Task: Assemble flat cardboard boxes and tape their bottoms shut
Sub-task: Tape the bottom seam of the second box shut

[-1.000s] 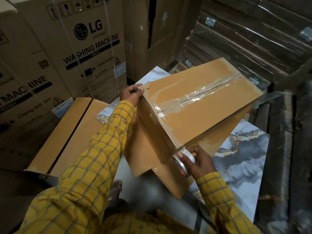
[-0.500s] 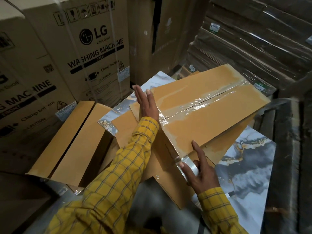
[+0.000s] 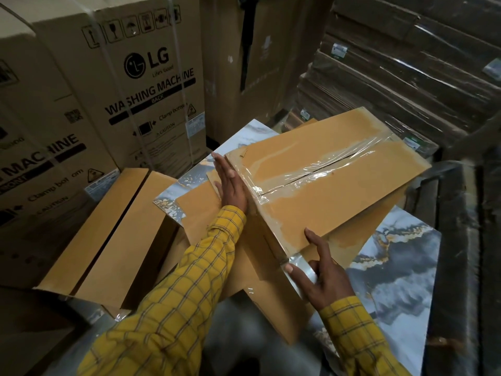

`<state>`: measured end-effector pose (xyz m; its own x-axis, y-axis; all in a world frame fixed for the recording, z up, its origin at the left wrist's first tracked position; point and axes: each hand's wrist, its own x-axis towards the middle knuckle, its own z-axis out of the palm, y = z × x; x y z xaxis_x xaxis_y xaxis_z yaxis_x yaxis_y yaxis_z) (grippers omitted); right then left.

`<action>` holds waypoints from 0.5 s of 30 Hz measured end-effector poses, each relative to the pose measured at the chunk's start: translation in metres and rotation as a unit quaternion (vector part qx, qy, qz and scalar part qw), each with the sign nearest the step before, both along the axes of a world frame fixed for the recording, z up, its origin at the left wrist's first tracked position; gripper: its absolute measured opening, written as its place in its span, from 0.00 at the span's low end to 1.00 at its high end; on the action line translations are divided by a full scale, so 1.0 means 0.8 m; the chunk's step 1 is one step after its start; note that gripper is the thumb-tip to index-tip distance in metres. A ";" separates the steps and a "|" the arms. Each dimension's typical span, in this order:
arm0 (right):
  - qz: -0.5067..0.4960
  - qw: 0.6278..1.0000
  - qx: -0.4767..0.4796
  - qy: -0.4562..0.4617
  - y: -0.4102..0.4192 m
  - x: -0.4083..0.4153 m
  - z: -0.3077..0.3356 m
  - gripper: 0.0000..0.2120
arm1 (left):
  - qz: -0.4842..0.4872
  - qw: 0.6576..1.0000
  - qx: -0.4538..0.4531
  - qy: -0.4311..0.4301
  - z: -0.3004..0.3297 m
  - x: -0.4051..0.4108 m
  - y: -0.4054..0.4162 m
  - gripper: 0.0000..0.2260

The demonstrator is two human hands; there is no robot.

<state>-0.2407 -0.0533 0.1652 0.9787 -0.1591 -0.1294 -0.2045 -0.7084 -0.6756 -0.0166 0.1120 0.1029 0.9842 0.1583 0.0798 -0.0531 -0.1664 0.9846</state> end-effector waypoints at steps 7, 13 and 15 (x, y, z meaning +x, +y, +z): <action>-0.001 1.000 -0.012 0.012 0.005 -0.002 0.004 0.42 | 0.051 0.998 -0.035 0.027 0.037 0.018 0.025 0.41; -0.009 1.000 0.001 -0.005 0.010 0.001 0.003 0.42 | -0.009 0.999 0.035 0.021 0.078 0.049 0.020 0.16; -0.015 1.000 0.006 -0.013 0.010 0.001 0.001 0.41 | -0.007 0.999 0.053 0.002 0.071 0.041 0.022 0.17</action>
